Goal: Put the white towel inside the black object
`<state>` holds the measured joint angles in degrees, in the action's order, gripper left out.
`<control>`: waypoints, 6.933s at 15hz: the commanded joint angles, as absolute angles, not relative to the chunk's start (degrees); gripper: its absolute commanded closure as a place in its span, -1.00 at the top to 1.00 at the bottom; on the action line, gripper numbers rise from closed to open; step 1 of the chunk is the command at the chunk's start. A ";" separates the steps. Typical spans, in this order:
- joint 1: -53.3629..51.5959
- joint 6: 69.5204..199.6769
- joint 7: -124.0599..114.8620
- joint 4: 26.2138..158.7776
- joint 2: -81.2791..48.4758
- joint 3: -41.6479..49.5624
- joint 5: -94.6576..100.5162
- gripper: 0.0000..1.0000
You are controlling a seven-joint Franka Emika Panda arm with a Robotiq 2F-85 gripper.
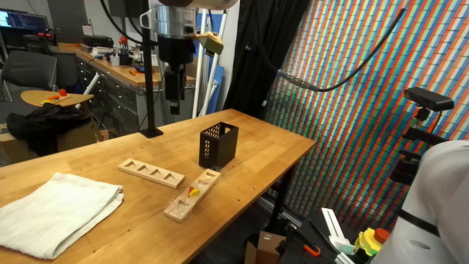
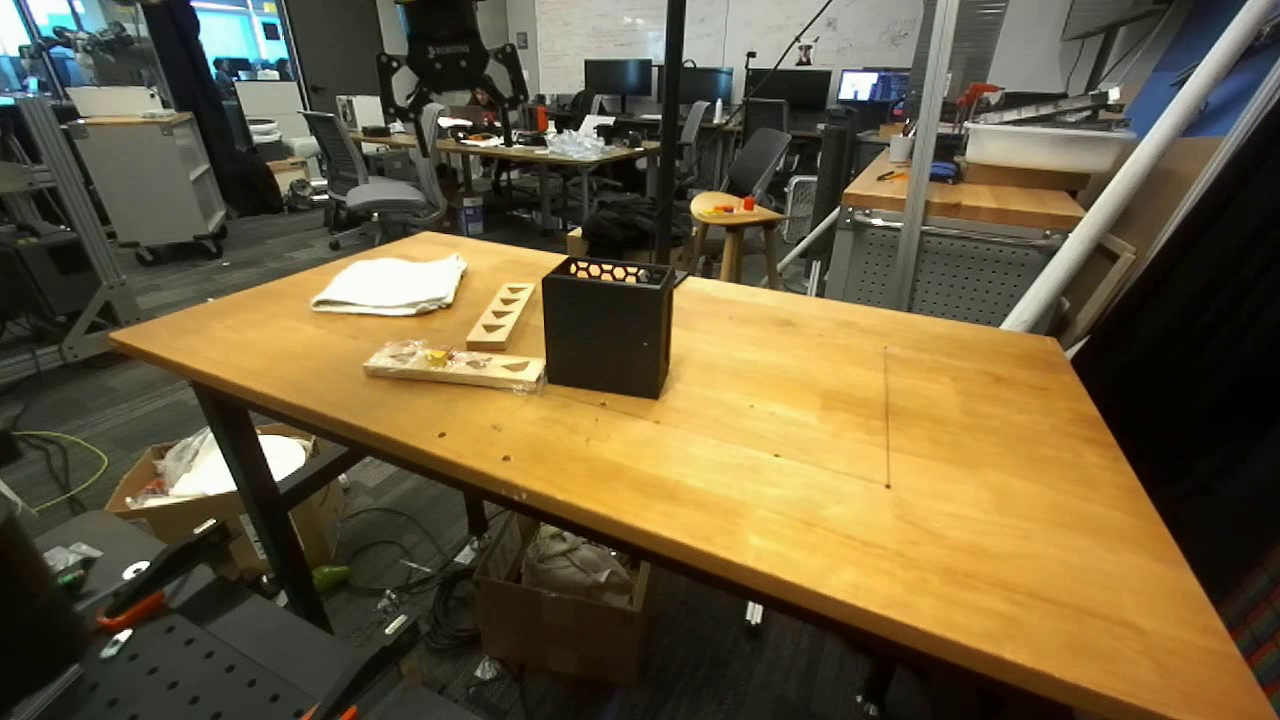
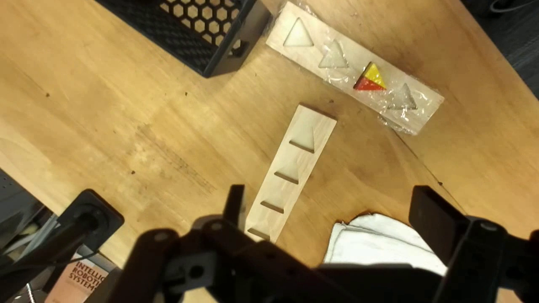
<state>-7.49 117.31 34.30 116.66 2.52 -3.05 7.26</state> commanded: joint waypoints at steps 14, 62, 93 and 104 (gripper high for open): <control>-10.42 112.62 27.94 84.51 -21.66 -9.42 9.46 1.00; -24.08 130.34 -8.13 76.03 -47.55 -9.32 6.03 -1.00; 3.01 114.88 23.63 97.60 -9.77 -1.94 2.68 -1.00; 8.22 117.08 36.29 97.63 -10.31 0.59 -2.40 -1.00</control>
